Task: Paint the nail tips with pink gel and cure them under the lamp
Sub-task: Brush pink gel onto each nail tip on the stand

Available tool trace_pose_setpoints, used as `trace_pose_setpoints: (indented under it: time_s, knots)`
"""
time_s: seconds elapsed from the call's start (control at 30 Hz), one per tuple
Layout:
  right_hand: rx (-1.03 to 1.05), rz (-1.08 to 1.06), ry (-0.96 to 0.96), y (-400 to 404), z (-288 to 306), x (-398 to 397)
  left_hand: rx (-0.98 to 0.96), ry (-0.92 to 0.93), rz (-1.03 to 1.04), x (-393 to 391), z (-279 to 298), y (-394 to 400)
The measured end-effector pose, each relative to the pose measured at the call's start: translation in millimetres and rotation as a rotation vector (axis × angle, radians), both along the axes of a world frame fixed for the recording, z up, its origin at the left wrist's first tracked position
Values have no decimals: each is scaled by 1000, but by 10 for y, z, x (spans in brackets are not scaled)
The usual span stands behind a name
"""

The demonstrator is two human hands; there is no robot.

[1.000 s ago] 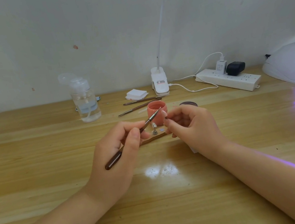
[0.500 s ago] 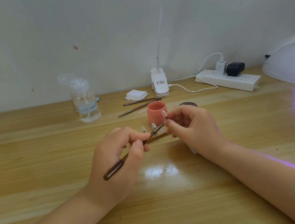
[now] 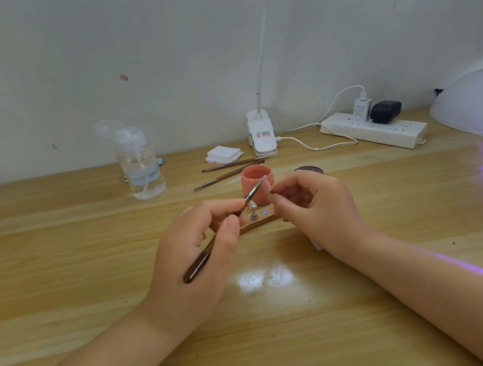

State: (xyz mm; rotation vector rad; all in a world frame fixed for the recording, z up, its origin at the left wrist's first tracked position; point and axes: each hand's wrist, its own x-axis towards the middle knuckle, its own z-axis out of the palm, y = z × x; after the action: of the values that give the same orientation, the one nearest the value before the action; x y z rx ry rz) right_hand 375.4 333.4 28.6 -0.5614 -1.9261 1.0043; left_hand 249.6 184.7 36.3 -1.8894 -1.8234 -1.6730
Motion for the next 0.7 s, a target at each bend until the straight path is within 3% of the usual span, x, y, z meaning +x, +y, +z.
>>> trace_pose_setpoints:
  time_s: [0.13,0.3,0.47,0.7]
  knots:
    - [-6,-2,-13,1,0,5,-5,-44,-28,-17,14,-35]
    - [-34,-40,-1,26,-7,-1,21,-309,38,-52,187,41]
    - [-45,-17,-6,22,-9,-20,-116,-222,213,-228,514,306]
    - [-21,0,5,36,-30,-24,-346,-20,280,-340,855,864]
